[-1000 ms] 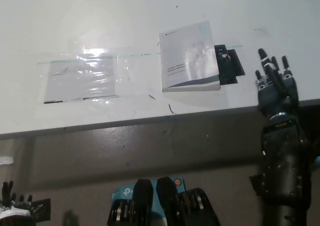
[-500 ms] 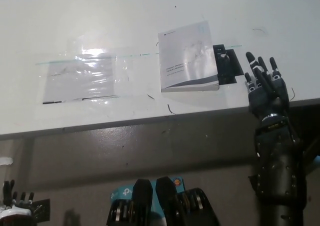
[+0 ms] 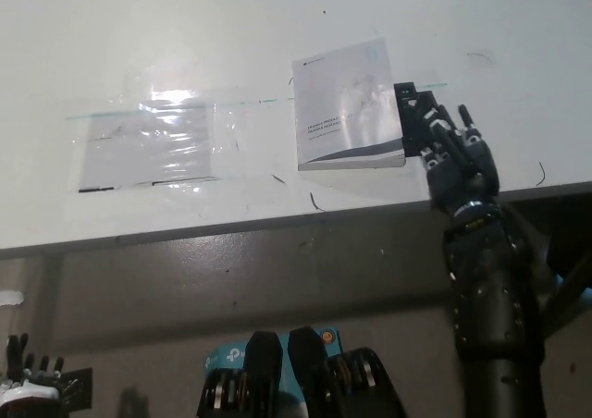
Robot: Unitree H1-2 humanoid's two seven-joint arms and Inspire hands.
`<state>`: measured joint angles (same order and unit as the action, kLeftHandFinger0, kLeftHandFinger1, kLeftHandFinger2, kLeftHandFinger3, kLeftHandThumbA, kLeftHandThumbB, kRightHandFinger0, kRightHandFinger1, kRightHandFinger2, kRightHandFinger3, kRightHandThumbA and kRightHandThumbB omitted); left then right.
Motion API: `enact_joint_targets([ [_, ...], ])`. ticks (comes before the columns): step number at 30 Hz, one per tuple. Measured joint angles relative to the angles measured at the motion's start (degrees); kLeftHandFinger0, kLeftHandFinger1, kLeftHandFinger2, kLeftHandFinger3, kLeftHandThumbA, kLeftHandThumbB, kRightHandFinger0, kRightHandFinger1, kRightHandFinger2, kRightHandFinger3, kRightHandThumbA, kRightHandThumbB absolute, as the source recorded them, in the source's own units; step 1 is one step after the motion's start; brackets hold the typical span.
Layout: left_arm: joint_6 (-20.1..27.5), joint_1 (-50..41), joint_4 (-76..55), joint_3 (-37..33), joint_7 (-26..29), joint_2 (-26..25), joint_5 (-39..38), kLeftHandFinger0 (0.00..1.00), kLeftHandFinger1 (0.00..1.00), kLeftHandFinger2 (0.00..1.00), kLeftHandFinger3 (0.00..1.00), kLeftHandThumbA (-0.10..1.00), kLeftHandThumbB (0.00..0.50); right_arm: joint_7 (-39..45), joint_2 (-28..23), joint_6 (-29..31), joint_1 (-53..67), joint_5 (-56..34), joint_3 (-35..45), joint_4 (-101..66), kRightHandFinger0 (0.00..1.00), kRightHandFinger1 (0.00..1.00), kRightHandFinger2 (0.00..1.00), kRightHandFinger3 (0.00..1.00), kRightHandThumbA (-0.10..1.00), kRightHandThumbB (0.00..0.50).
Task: The robot uses its right hand to slide under the cover of the book kept in the middle of the desk and open it
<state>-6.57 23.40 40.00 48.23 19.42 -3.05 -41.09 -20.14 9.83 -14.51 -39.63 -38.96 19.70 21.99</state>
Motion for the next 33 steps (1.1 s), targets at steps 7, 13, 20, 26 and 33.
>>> enact_joint_targets([
  [7, 0.00, -0.15, -0.04, -0.29, -0.08, -0.01, -0.44, 0.95, 0.96, 0.98, 1.00, 1.00, 0.021, 1.23, 0.03, 0.65, -2.62, 1.50, -1.06, 4.45, 0.82, 0.80, 0.83, 1.00, 1.00, 0.167],
  [13, -0.01, -0.57, -0.09, -0.53, -0.12, 0.00, -0.69, 0.97, 0.96, 0.97, 1.00, 1.00, 0.025, 1.46, -0.02, 0.80, -4.15, 2.40, -1.21, 5.52, 0.77, 0.78, 0.80, 0.98, 1.00, 0.148],
  [20, -0.01, -0.99, -0.08, -0.53, -0.08, -0.01, -1.05, 0.96, 0.97, 0.98, 1.00, 1.00, 0.029, 1.61, 0.18, 0.81, -4.36, 3.54, -1.32, 5.82, 0.75, 0.78, 0.81, 0.99, 1.00, 0.132],
  [26, -0.01, -0.98, -0.08, -0.94, -0.05, -0.13, -1.14, 0.95, 0.93, 0.90, 0.97, 1.00, 0.058, 2.53, 0.92, 1.12, -4.35, 4.14, -1.58, 6.69, 0.71, 0.75, 0.81, 0.98, 1.00, 0.130],
  [33, -0.01, -0.96, -0.04, -1.30, 0.00, -0.41, -1.11, 0.97, 0.97, 0.95, 1.00, 1.00, 0.040, 3.04, 2.63, 1.81, -4.43, 4.49, -1.85, 8.40, 0.70, 0.72, 0.79, 0.98, 1.00, 0.152],
])
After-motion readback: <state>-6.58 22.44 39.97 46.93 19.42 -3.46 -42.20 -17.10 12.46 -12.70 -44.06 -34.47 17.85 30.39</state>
